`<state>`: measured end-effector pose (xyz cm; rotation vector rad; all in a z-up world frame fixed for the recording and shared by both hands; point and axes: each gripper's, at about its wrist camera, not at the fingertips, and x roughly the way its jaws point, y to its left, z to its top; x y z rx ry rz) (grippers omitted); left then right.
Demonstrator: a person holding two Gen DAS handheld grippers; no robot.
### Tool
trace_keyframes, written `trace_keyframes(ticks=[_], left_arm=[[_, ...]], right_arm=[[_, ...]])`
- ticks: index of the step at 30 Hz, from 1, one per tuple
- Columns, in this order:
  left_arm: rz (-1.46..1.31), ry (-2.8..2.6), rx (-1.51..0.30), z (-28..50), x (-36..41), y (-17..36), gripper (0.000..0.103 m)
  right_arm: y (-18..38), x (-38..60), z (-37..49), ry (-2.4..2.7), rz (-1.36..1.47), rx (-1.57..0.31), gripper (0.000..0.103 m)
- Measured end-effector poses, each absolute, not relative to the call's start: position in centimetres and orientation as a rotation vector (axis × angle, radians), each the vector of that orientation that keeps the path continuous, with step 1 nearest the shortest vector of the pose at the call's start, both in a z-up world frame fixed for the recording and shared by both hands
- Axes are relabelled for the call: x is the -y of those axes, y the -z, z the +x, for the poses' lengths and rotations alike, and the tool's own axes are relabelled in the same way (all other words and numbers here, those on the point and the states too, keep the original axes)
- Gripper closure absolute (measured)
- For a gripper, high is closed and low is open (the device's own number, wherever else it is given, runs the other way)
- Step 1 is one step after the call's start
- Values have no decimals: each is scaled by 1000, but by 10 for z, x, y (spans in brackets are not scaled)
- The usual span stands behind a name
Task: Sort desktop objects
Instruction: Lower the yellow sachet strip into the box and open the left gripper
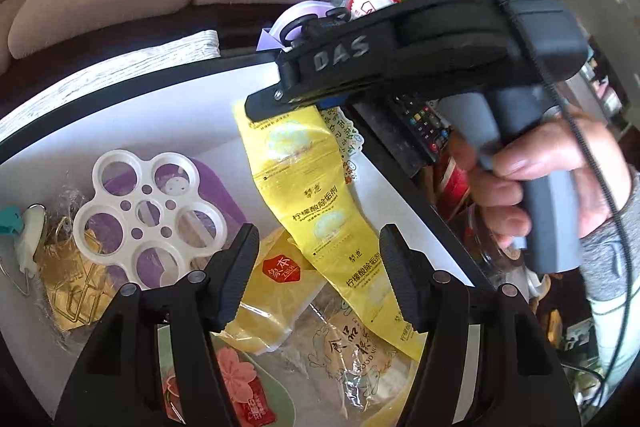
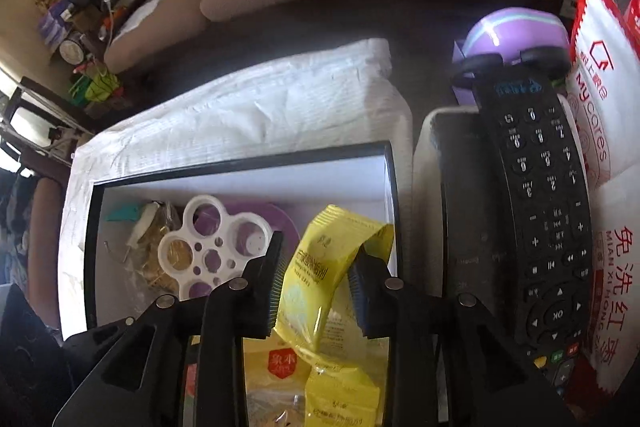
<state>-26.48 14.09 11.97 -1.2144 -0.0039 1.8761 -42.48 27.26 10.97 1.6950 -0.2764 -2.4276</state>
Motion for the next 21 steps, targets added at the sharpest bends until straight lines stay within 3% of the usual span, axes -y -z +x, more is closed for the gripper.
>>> trace_keyframes(ticks=[1, 3, 11, 19, 21], left_arm=[[-1209, -1879, 19, -266, -141, -119, 43], [-1213, -1883, 57, -270, -146, -116, 43], [-1282, -1907, 196, -285, -126, -108, 43], [-1287, -2000, 31, -273, -121, -111, 42], [-1288, -2022, -17, -265, -119, -111, 35]], right_arm=[[-118, -272, -421, 2475, 1660, 221, 69], [-136, -268, -413, 2561, 1568, 82, 55], [-139, -260, -399, 2581, 1506, 11, 56], [-122, -258, -378, 2512, 1529, 33, 56], [-120, -256, -367, 2498, 1518, -5, 52]])
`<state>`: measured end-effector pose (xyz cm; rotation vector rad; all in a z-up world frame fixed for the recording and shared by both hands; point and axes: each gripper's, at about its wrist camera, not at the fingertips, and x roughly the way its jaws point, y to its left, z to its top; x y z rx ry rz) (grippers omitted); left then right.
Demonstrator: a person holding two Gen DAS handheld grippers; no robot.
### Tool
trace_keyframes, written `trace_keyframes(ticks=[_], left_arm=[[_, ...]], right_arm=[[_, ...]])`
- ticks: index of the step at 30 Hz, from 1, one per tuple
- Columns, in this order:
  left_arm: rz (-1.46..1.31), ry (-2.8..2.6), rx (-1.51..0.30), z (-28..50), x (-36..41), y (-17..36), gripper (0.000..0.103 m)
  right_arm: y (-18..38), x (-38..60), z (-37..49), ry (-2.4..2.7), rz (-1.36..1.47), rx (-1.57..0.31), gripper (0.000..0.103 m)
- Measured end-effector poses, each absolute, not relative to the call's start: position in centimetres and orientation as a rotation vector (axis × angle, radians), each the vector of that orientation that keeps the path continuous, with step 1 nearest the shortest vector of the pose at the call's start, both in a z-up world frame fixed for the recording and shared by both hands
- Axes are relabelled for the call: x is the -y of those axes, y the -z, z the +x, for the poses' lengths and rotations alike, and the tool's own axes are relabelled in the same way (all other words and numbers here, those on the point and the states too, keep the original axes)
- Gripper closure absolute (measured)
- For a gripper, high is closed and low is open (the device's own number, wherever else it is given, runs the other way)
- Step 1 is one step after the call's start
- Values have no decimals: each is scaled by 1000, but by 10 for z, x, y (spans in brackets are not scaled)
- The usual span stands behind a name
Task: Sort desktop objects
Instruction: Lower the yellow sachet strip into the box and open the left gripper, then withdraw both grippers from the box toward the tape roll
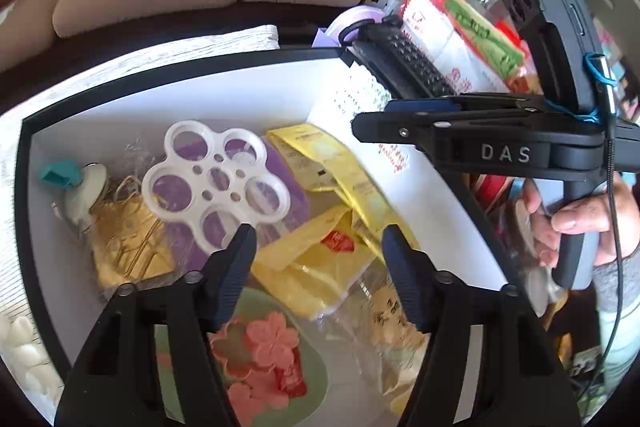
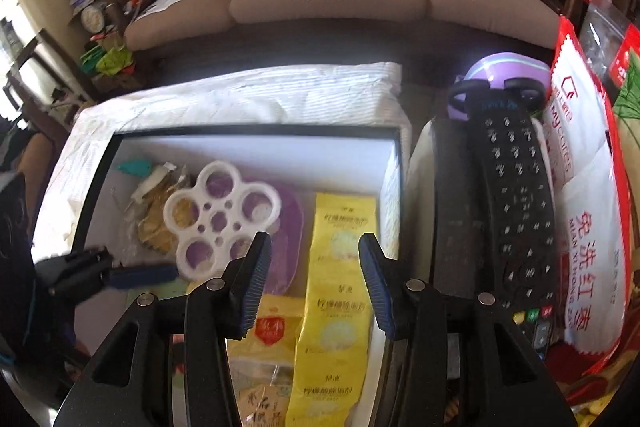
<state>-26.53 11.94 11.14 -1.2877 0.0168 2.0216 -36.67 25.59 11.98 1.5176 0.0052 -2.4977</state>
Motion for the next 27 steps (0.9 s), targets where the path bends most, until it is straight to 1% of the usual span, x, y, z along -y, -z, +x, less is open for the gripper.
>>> trace_keyframes(ticks=[1, 2, 3, 5, 7, 8, 9, 15, 20, 22, 25, 27], left_arm=[[-1294, -2033, -18, -262, -117, -111, 30], [-1305, -2050, -12, -259, -114, -111, 26], [-1317, -2069, -1, -256, -111, -111, 24], [-1335, -2100, 25, -250, -104, -111, 7], [-1345, -2103, 68, -243, -97, -113, 0], [-1350, -2113, 82, -239, -94, -115, 0], [-1349, -2133, 81, -234, -91, -117, 0], [-1271, -2245, 99, -199, -74, -148, 0], [-1202, -2319, 179, -164, -53, -177, 0], [-1208, -2324, 154, -150, -52, -181, 0], [-1220, -2365, 78, -130, -54, -180, 0], [-1223, -2384, 72, -117, -53, -178, 0]], right_arm=[[-119, -255, -361, 2502, 1519, -36, 49], [-117, -253, -355, 2505, 1522, -67, 44], [-116, -251, -349, 2505, 1523, -95, 41], [-115, -244, -336, 2515, 1514, -149, 37], [-116, -238, -322, 2523, 1473, -181, 24], [-117, -236, -314, 2526, 1442, -181, 14], [-118, -234, -307, 2531, 1420, -183, 0], [-132, -224, -264, 2602, 1306, -157, 0], [-145, -211, -226, 2665, 1227, -166, 0], [-148, -205, -212, 2689, 1209, -192, 0], [-148, -199, -195, 2706, 1208, -172, 0], [-147, -195, -184, 2710, 1216, -162, 0]])
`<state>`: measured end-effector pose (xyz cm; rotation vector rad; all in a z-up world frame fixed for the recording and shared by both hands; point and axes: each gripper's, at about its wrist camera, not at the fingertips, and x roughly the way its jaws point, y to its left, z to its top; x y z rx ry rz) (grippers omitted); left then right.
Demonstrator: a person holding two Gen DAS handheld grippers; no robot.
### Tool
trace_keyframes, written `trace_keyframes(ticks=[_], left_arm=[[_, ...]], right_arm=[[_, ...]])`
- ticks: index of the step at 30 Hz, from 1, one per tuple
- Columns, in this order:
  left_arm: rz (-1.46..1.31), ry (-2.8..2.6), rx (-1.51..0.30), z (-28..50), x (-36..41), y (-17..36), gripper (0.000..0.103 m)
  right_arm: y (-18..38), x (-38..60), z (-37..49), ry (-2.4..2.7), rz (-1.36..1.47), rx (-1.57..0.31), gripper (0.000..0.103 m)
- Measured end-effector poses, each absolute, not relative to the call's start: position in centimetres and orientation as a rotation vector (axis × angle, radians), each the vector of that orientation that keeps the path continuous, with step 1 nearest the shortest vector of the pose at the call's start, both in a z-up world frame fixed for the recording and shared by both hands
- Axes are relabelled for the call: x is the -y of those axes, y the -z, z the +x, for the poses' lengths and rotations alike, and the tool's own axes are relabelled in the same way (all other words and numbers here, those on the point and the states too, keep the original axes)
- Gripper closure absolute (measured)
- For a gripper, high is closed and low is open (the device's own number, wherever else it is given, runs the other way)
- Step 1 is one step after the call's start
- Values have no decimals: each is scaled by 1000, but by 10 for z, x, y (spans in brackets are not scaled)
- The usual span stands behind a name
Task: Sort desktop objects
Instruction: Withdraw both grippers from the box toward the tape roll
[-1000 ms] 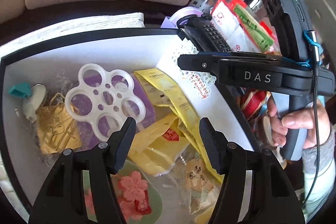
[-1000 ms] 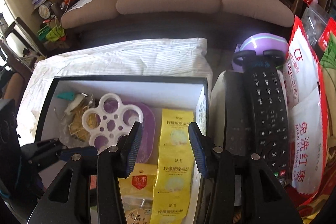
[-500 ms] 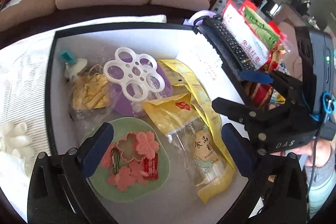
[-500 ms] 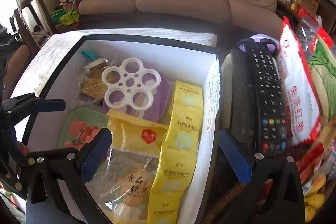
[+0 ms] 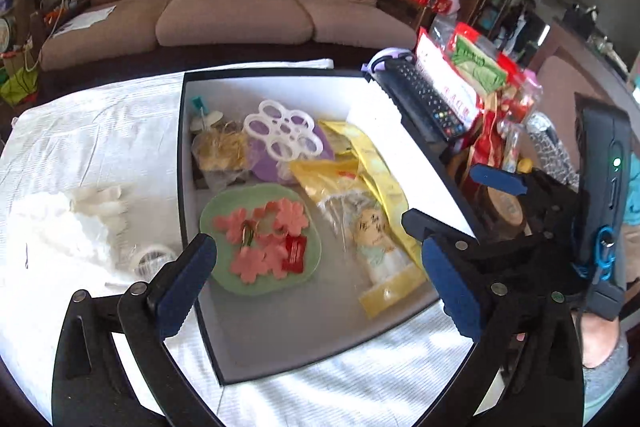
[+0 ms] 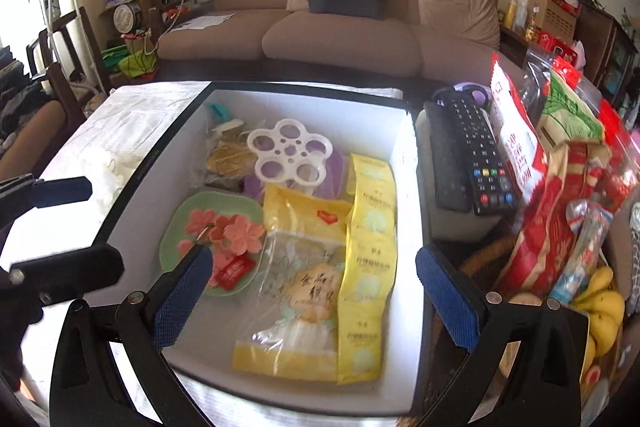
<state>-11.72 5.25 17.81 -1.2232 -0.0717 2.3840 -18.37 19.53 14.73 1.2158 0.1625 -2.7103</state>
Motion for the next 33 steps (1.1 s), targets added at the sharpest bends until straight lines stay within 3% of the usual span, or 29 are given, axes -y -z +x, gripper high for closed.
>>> trace_keyframes(ticks=[4, 18, 33], left_arm=[[-1233, -2405, 101, -96, -43, -175, 0], [-1248, -2557, -51, -25, -26, -171, 0], [-1227, -2633, -30, 60, 17, -184, 0]], right_arm=[[-146, -189, -159, 2732, 1214, -168, 0], [-156, -187, -79, 2770, 1187, 62, 0], [-168, -162, 9, 2734, 1157, 154, 0]])
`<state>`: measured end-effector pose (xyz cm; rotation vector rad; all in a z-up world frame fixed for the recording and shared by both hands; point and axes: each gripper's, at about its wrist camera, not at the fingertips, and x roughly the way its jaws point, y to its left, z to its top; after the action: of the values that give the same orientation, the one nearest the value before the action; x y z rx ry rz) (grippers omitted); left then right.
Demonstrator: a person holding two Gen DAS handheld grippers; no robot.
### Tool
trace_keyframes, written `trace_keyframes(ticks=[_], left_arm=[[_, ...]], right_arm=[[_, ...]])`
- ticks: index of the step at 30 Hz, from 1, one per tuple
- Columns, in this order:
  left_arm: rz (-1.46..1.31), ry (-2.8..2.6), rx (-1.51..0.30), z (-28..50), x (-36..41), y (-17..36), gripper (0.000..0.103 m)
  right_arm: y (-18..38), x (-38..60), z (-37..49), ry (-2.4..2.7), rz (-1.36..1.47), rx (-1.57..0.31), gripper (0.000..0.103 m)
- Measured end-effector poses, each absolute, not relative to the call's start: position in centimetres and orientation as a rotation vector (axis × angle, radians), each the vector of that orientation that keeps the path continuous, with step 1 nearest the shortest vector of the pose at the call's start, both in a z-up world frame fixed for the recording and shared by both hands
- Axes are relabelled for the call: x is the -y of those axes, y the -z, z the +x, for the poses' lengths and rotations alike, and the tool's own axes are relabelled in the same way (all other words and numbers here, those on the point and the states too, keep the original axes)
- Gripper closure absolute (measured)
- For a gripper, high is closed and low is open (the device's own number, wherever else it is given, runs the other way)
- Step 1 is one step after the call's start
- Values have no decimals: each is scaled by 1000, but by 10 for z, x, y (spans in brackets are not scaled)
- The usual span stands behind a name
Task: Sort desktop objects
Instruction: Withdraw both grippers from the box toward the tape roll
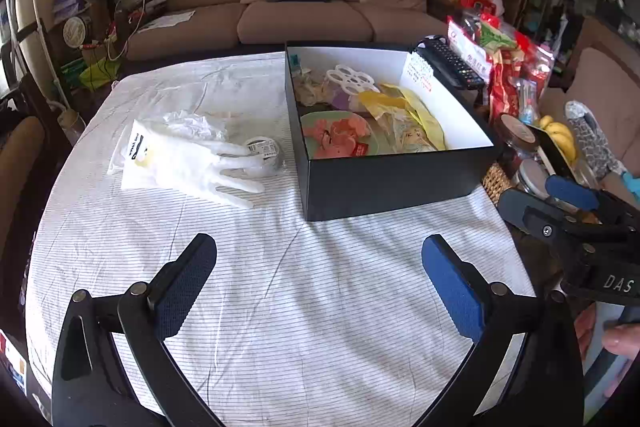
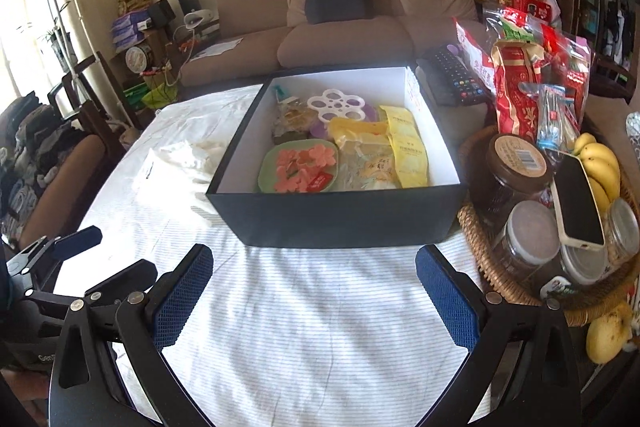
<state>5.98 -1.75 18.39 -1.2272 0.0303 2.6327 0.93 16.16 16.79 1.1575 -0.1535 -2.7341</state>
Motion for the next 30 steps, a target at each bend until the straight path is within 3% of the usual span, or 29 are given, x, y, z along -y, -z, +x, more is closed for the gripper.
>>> trace_keyframes(ticks=[8, 14, 30], left_arm=[[-1275, -2641, 196, 54, 93, -163, 0], [-1302, -2693, 445, 24, 186, -150, 0], [-1370, -2760, 985, -28, 307, -111, 0]], right_arm=[[-166, -134, 29, 2673, 1116, 149, 0], [-169, -94, 16, 2621, 1082, 15, 0], [-166, 68, -143, 2382, 1028, -301, 1]])
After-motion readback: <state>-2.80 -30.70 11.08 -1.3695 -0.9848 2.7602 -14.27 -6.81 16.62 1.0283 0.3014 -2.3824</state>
